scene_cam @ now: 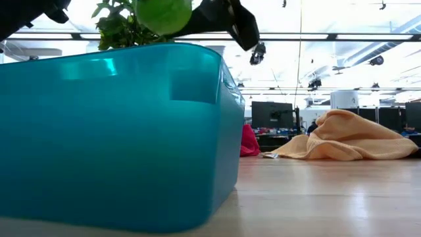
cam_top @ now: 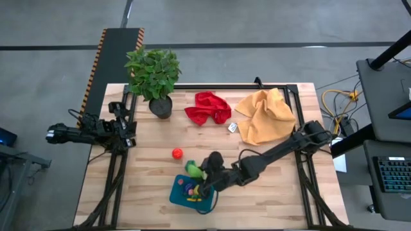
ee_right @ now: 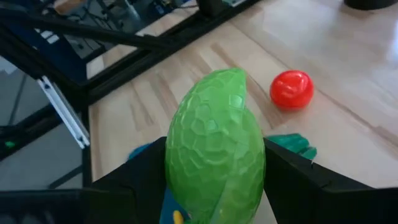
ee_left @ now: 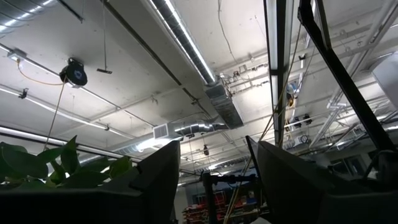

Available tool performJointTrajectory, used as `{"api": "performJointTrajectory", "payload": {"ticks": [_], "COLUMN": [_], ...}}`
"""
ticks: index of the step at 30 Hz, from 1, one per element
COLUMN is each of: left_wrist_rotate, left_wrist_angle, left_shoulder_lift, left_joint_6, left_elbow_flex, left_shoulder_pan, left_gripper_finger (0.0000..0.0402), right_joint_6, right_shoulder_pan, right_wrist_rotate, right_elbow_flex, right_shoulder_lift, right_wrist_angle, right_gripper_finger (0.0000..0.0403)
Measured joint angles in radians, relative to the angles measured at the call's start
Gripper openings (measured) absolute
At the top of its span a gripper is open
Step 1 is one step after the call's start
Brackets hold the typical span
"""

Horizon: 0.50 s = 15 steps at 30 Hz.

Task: Pick and placing Produce into tupperware
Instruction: Put the cabbage into the blue basket

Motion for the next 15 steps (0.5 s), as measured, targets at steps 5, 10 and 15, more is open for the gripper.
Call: {"api": "performJointTrajectory", "payload": {"ticks": [5, 10, 15], "left_wrist_rotate": [0.000, -0.001, -0.001], "left_wrist_angle": [-0.003, 0.002, -0.005], "left_shoulder_lift": [0.001, 0.003, 0.004], "left_joint_6": [0.000, 0.000, 0.000], "left_elbow_flex": [0.000, 0.000, 0.000], "left_shoulder_pan": [0.000, 0.000, 0.000], "left_gripper_finger": [0.0199, 0.0199, 0.0199], "right_joint_6": [-0.011, -0.015, -0.010], "right_shoulder_pan": [0.021, 0.021, 0.009], "right_wrist_rotate": [-0.004, -0.116, -0.146], "right_elbow_flex": [0.000, 0.018, 0.044], "right_shoulder_lift": [0.042, 0.113, 0.152], "right_wrist_angle": [0.036, 0.104, 0.112], "right_gripper_finger": [0.0217, 0.0217, 0.0217]}}
